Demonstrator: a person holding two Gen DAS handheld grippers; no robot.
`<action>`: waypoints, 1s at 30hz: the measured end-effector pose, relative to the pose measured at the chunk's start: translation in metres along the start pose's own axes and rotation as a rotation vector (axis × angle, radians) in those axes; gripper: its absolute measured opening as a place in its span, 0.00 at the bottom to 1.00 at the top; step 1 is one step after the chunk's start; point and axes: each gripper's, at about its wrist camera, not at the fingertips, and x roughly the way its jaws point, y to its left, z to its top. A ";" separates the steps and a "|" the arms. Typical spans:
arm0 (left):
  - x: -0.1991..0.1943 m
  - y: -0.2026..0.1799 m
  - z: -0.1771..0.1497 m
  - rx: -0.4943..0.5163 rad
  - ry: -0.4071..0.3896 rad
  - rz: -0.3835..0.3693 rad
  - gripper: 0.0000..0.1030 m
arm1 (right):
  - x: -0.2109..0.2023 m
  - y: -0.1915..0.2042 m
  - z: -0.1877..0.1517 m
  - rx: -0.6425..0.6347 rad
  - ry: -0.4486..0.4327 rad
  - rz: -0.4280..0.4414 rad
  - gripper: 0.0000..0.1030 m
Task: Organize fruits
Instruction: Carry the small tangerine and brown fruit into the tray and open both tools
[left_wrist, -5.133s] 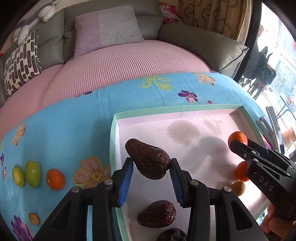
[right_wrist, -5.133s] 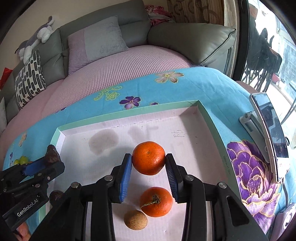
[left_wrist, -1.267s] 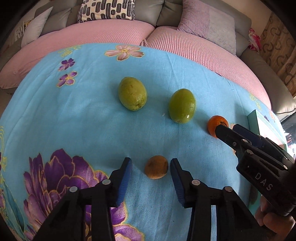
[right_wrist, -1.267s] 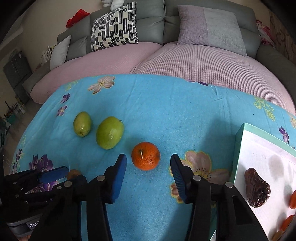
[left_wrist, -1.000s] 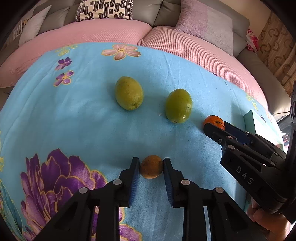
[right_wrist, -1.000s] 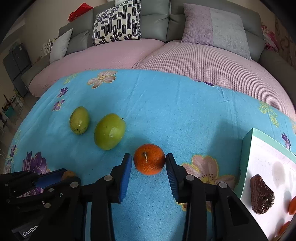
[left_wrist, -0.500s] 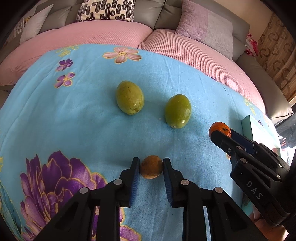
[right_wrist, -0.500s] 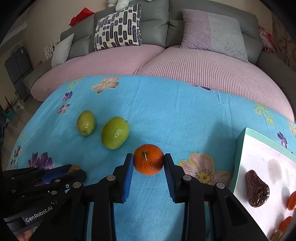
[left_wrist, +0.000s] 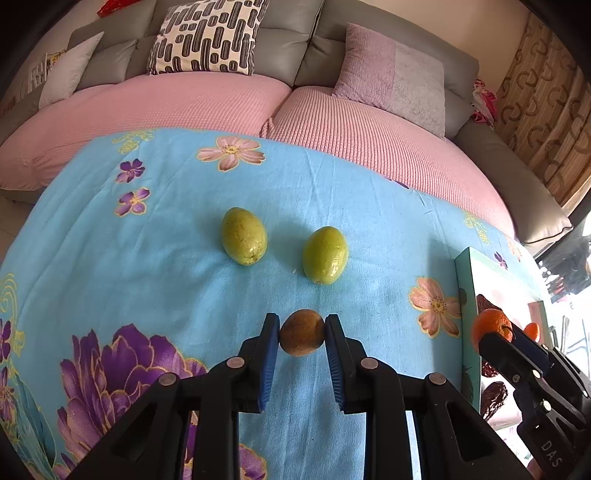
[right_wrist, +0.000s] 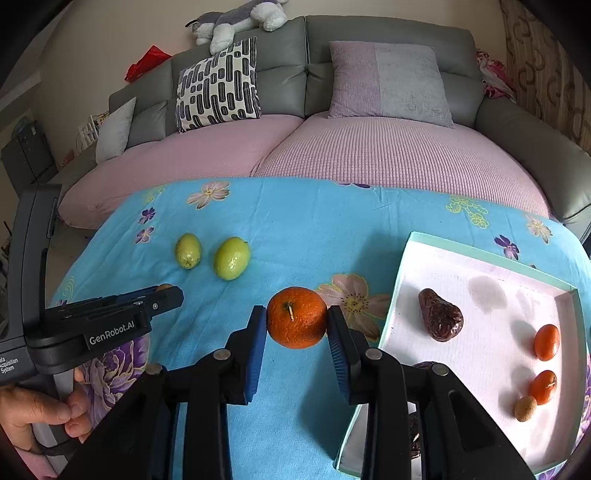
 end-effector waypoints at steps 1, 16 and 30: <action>-0.002 -0.003 0.001 0.005 -0.007 -0.005 0.26 | -0.005 -0.002 -0.002 0.004 -0.008 0.001 0.34; -0.023 -0.072 -0.004 0.146 -0.057 -0.069 0.26 | -0.051 -0.054 -0.005 0.113 -0.100 -0.051 0.34; -0.023 -0.135 -0.024 0.297 -0.039 -0.168 0.26 | -0.084 -0.151 -0.024 0.360 -0.116 -0.247 0.34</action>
